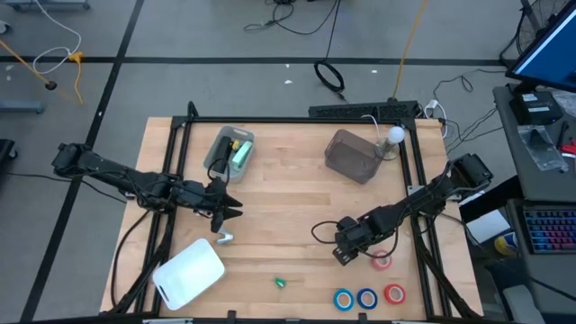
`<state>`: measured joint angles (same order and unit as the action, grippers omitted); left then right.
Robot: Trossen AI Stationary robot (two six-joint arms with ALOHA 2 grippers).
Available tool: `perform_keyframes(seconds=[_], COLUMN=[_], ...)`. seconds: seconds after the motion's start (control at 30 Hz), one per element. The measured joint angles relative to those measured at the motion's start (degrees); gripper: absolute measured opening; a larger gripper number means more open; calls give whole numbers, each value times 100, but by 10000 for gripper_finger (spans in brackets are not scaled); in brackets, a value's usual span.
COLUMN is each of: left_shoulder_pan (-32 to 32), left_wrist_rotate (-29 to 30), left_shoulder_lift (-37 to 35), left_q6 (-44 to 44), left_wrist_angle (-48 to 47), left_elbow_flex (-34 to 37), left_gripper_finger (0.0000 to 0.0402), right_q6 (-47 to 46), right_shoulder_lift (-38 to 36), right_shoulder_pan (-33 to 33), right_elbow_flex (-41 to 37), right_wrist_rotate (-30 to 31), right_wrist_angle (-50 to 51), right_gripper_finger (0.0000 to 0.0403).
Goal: Pick and place Stapler, Stapler remover, tape
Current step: Put the right small green stapler into the gray bin
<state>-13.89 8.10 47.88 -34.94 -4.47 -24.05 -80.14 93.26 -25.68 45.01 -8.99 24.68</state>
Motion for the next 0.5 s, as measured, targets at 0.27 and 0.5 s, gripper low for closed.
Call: perform_keyframes(seconds=[0.27,0.5], left_shoulder_pan=[0,0], left_wrist_rotate=[0,-4], left_shoulder_lift=[0,-2], left_q6=[-2,-116], left_wrist_angle=[19,579], left_elbow_flex=[0,0], left_gripper_finger=[168,168], right_q6=[2,-8], right_shoulder_lift=[-468,-665], right_shoulder_pan=[84,263], right_elbow_flex=[-10,-31], right_wrist_rotate=[172,477], right_wrist_angle=[-68,-662], right_gripper_finger=[62,70])
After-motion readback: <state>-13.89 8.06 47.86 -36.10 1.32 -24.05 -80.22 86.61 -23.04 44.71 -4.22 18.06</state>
